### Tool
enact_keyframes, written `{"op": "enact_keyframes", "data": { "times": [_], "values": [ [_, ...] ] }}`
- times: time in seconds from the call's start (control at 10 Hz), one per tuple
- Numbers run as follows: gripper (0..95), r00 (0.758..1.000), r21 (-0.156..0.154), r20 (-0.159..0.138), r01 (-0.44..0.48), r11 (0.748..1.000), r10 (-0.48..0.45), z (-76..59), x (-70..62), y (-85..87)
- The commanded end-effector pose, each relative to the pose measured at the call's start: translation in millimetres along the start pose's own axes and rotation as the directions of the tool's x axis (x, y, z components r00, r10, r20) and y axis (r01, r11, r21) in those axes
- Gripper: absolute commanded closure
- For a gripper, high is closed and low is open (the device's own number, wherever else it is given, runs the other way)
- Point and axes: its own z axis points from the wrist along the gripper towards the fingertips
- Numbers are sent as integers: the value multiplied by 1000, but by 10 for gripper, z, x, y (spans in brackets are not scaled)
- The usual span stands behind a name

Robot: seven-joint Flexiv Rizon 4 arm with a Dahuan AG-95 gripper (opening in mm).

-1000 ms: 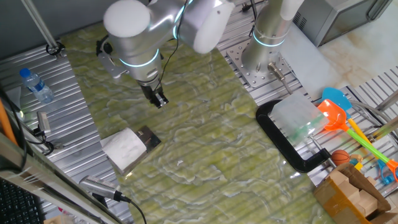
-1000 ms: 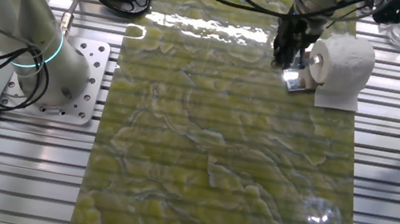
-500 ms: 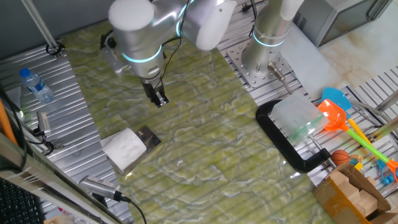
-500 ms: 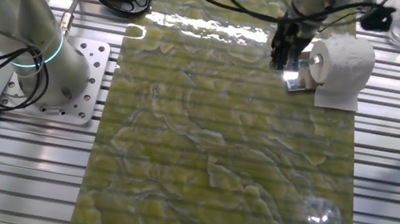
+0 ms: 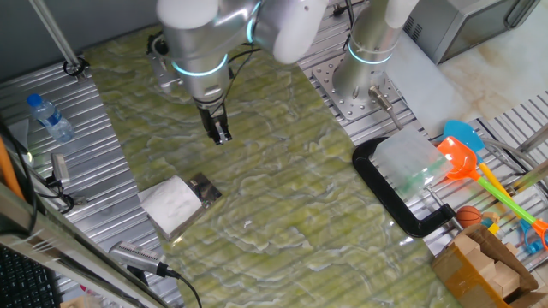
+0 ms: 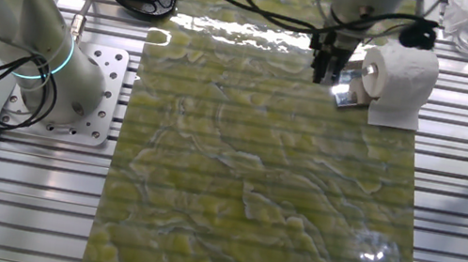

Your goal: Put the toilet paper on its holder

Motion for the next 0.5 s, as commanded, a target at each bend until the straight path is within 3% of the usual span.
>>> {"op": "enact_keyframes", "data": {
  "times": [0.1, 0.3, 0.5],
  "values": [
    [950, 1000, -5, 4, 6, 1000, -6, 13, -17, 7],
    [950, 1000, -41, 1, 3, 999, -3, 15, -12, 7],
    [950, 1000, -52, 0, 3, 999, -3, 16, -13, 7]
  ]
}}
